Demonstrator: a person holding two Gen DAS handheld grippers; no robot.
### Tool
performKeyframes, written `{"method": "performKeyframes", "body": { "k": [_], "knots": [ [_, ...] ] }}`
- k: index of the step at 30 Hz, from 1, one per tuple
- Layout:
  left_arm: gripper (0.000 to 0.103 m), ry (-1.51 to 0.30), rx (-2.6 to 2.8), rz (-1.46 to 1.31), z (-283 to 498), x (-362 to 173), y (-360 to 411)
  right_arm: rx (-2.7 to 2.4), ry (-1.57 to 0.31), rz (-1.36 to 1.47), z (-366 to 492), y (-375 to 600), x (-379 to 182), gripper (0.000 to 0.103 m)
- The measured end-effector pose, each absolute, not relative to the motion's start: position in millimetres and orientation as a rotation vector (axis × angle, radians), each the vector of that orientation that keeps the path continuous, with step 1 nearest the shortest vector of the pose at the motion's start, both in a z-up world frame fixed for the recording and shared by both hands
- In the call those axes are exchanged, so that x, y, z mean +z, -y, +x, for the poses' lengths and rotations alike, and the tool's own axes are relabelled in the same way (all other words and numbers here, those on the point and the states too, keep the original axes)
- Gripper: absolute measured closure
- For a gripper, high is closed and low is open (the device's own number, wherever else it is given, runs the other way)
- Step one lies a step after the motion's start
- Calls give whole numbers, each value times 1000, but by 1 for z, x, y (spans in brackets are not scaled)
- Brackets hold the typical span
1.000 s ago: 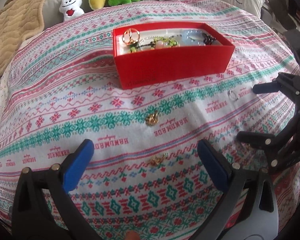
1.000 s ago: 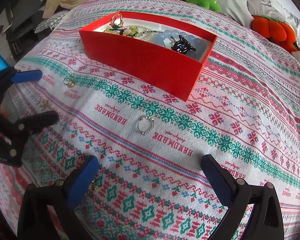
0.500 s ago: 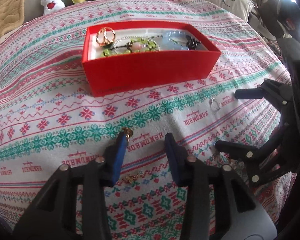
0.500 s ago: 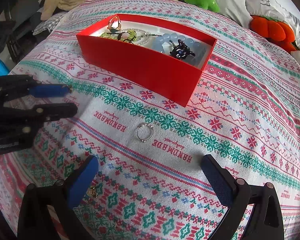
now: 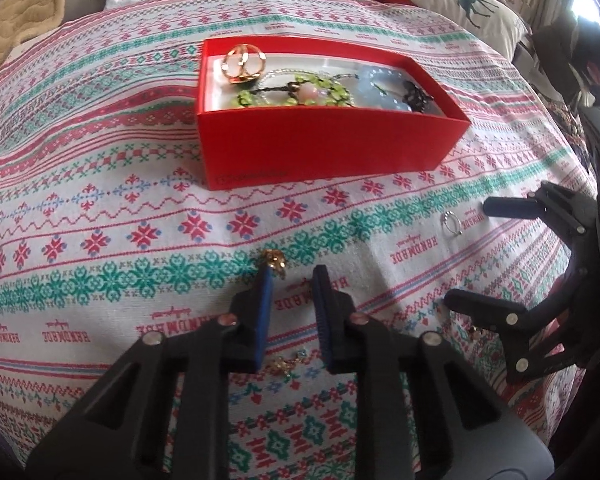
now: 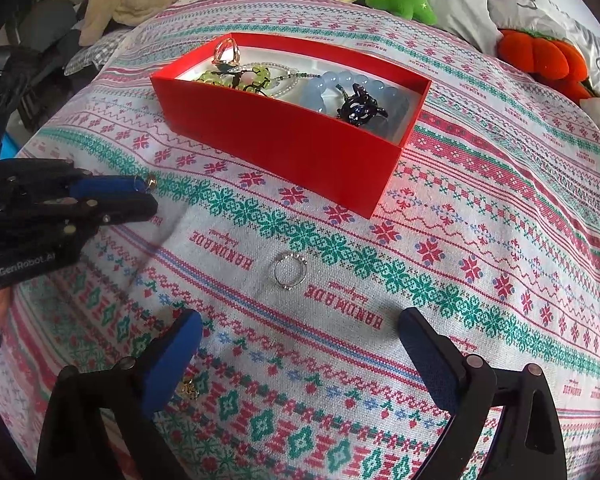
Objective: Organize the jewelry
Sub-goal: 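Close the left tool on the gold stud while the right tool closes on the silver ring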
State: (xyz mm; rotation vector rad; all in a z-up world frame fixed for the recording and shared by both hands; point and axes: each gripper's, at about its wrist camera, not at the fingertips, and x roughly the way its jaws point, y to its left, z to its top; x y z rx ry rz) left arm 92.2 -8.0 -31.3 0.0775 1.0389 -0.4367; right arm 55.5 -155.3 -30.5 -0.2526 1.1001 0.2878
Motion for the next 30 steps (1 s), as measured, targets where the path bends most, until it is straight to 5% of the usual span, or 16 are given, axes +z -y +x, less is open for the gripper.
{"method": "performKeyframes", "body": {
  "k": [7, 15, 26, 30],
  "knots": [
    [86, -1027, -409, 61, 96, -33, 7, 279, -1085, -237, 59, 153, -28, 19],
    [98, -1025, -387, 85, 101, -32, 17, 277, -1059, -213, 66, 155, -24, 48],
    [99, -1033, -403, 96, 90, -30, 9, 304, -1050, -253, 69, 146, -26, 88],
    [99, -1036, -409, 97, 86, -29, 9, 305, -1042, -279, 66, 142, -26, 88]
  ]
}}
